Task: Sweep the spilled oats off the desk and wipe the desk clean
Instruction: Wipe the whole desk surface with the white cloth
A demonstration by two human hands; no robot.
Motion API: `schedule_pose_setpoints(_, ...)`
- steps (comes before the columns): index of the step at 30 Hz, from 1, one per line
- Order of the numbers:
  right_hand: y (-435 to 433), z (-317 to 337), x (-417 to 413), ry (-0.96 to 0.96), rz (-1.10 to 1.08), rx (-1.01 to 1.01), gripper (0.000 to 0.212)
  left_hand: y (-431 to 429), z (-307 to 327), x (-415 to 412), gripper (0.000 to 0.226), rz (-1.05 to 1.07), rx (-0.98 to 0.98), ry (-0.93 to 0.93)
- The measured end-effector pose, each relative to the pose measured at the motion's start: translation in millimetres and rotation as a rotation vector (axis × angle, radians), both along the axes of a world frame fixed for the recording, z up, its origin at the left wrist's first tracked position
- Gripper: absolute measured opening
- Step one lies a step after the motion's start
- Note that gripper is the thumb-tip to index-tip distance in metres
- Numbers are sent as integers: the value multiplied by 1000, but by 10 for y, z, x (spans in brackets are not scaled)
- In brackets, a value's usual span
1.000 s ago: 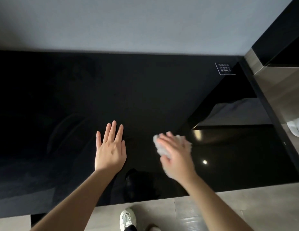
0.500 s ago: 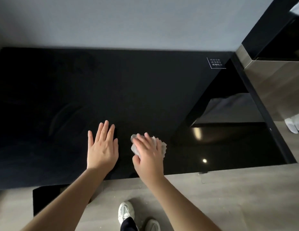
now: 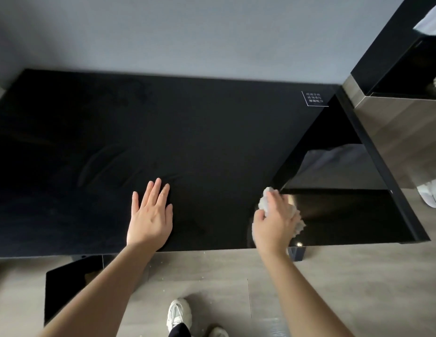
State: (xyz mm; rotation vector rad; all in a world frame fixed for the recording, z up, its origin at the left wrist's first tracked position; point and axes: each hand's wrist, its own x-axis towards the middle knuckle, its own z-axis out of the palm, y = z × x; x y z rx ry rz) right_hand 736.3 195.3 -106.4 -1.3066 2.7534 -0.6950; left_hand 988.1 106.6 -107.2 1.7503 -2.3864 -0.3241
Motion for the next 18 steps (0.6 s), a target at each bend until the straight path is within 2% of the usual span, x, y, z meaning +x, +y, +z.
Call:
schedule_pose_setpoints(4, 55, 7, 901, -27, 412, -34, 58, 2, -1, 3, 52, 6, 18, 33)
schedule_pose_setpoints(7, 145, 65, 806, -3, 658, -15, 60, -35, 47, 47, 52, -12, 42, 54)
schedule_pose_setpoints(9, 190, 56, 444, 41, 535, -28, 58, -75, 92, 149, 53, -49, 30, 30)
schedule_pose_setpoints(12, 211, 9, -29, 34, 101, -43, 51, -152, 125, 440, 57, -49, -11, 27)
schedule_pose_setpoints(14, 132, -19, 15, -18, -75, -40, 49, -212, 93, 631, 55, -31, 6, 4)
schedule_pose_setpoints(16, 13, -8, 286, -14, -116, -42, 52, -233, 51, 730, 57, -26, 22, -39)
schedule_pose_setpoints(18, -99, -21, 722, -1, -33, -46, 55, -237, 24, 748, 57, -35, 17, -45)
